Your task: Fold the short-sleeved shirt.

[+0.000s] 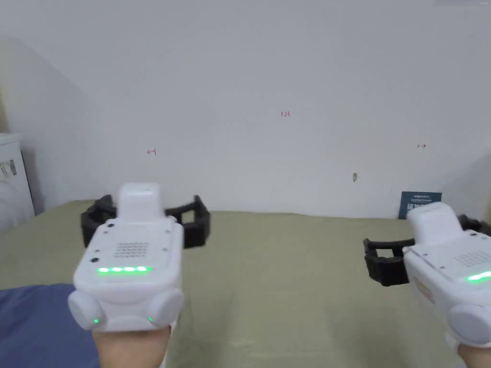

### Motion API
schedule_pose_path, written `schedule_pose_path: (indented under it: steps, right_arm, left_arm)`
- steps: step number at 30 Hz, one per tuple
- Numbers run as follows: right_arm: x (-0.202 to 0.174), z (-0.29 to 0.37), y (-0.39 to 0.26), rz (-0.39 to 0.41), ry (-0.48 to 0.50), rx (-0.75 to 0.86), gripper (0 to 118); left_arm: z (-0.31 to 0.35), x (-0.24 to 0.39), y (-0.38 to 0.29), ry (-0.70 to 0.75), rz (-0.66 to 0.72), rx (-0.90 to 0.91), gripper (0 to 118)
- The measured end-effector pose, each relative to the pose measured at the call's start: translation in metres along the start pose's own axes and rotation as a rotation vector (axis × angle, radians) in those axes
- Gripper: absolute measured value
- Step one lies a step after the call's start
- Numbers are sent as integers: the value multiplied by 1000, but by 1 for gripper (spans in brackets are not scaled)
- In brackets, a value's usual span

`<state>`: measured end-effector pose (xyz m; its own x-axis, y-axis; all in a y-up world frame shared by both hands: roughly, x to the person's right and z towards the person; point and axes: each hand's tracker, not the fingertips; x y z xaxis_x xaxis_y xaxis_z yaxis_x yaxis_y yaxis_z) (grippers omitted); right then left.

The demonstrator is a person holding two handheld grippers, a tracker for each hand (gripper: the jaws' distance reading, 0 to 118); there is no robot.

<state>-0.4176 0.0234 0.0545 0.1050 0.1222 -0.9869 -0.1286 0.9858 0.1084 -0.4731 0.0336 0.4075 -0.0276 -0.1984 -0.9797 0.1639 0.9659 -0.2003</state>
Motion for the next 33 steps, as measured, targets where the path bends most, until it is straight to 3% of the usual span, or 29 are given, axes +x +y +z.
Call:
schedule_pose_path:
  steps: [1, 3, 5, 16, 26, 33]
  right_arm:
    - [1, 1, -6, -77, -37, 9, 117]
    - [-1, 6, -21, -50, -93, 39, 117]
    - [-6, 7, -31, -30, -73, 43, 117]
    - [-8, 12, -20, -69, -146, 65, 117]
    - [-8, 17, -11, -90, -125, 66, 117]
    - [-13, 17, -8, -39, -111, 70, 114]
  left_arm:
    - [5, 6, -1, -73, -40, -14, 118]
    - [13, 16, -4, -119, -46, -44, 118]
    - [18, 22, -10, -95, -21, -49, 118]
    - [0, 6, -27, -77, 250, -238, 118]
    - [2, 0, -15, -103, 211, -171, 118]
    - [3, -3, -10, -102, 230, -184, 118]
